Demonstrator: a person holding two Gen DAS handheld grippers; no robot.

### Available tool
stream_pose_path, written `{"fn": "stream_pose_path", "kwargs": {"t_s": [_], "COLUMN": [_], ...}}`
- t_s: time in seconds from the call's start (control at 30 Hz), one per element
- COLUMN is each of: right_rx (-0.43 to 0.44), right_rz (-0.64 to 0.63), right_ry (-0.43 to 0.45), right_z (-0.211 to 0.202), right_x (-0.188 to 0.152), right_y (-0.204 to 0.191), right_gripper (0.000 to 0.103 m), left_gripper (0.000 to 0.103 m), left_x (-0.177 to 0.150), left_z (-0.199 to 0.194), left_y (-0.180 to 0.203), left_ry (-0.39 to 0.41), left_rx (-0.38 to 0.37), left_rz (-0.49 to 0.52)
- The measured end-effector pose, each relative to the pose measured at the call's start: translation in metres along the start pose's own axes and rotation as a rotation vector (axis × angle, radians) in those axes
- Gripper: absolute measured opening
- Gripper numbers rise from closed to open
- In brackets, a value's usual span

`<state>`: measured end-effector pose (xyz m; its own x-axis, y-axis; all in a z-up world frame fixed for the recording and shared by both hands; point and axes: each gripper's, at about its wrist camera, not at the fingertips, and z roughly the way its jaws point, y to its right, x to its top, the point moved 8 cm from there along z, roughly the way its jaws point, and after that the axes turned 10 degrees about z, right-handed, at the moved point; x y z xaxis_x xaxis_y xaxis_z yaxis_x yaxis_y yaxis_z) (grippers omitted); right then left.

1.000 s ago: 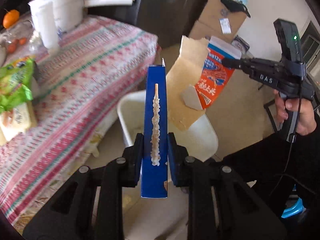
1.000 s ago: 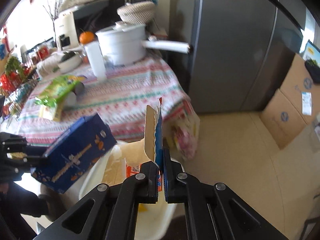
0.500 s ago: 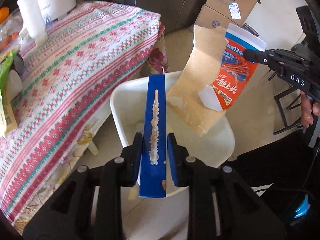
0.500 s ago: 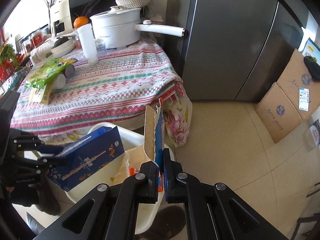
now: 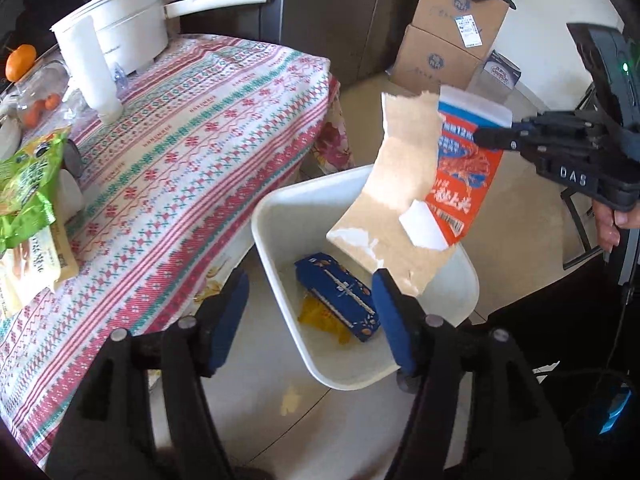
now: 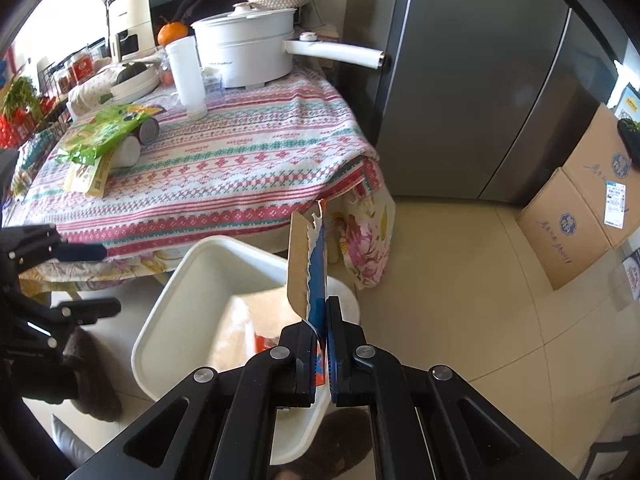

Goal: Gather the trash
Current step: 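Carry the blue box and milk carton over the bin and release both, then move the left tool to the green onion-rings bag and grasp it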

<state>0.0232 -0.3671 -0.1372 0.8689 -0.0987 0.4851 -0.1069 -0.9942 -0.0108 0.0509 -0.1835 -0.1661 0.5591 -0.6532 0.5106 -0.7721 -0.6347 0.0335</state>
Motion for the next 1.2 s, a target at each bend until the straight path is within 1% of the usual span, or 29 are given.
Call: {"fn": "stream_pose_path", "kwargs": {"t_s": [0.27,0.3,0.37,0.4,0.43,0.47,0.5,0.53,0.67,0.9,1.03,1.2], "right_rx": [0.034,0.038,0.053,0.056,0.055,0.054,0.054,0.057,0.067,0.053,0.044,0.053], "right_rz": [-0.020,-0.019,-0.009,-0.001,0.006,0.014,0.026,0.031,0.034,-0.005,-0.013,0.000], "right_ry": [-0.041,-0.047,-0.059,-0.061,-0.060,-0.055,-0.040,-0.031,-0.014,-0.024,-0.014,-0.003], "right_z": [0.006,0.007,0.009,0.009,0.009,0.008,0.006,0.004,0.000,0.005,0.005,0.005], "right_x": [-0.003,-0.003,-0.003,-0.002,-0.001,0.001,0.003,0.006,0.013,0.017,0.023,0.038], "right_y": [-0.012,-0.013,-0.016,-0.017,-0.018,-0.018,-0.017,-0.018,-0.023,-0.039,-0.046,-0.057], "right_gripper": [0.006,0.007,0.012,0.024,0.032,0.052,0.066,0.069,0.069,0.073,0.077,0.079], "left_gripper": [0.071,0.072,0.075,0.076,0.078,0.079,0.080,0.081,0.082,0.082,0.083,0.083], "left_x": [-0.001,0.000,-0.001,-0.001,-0.002,-0.002,-0.003,-0.003,-0.005,-0.005,-0.002,0.002], "left_z": [-0.007,-0.009,-0.012,-0.013,-0.014,-0.015,-0.016,-0.017,-0.021,-0.033,-0.046,-0.070], "left_y": [-0.014,-0.015,-0.018,-0.020,-0.022,-0.023,-0.025,-0.027,-0.035,-0.052,-0.070,-0.111], "left_ry": [0.012,0.014,0.020,0.023,0.024,0.024,0.025,0.025,0.026,0.043,0.066,0.118], "left_rx": [0.028,0.034,0.045,0.050,0.054,0.058,0.062,0.065,0.073,0.101,0.131,0.178], "left_rz": [-0.029,-0.031,-0.034,-0.036,-0.039,-0.042,-0.046,-0.050,-0.061,-0.096,-0.126,-0.218]}}
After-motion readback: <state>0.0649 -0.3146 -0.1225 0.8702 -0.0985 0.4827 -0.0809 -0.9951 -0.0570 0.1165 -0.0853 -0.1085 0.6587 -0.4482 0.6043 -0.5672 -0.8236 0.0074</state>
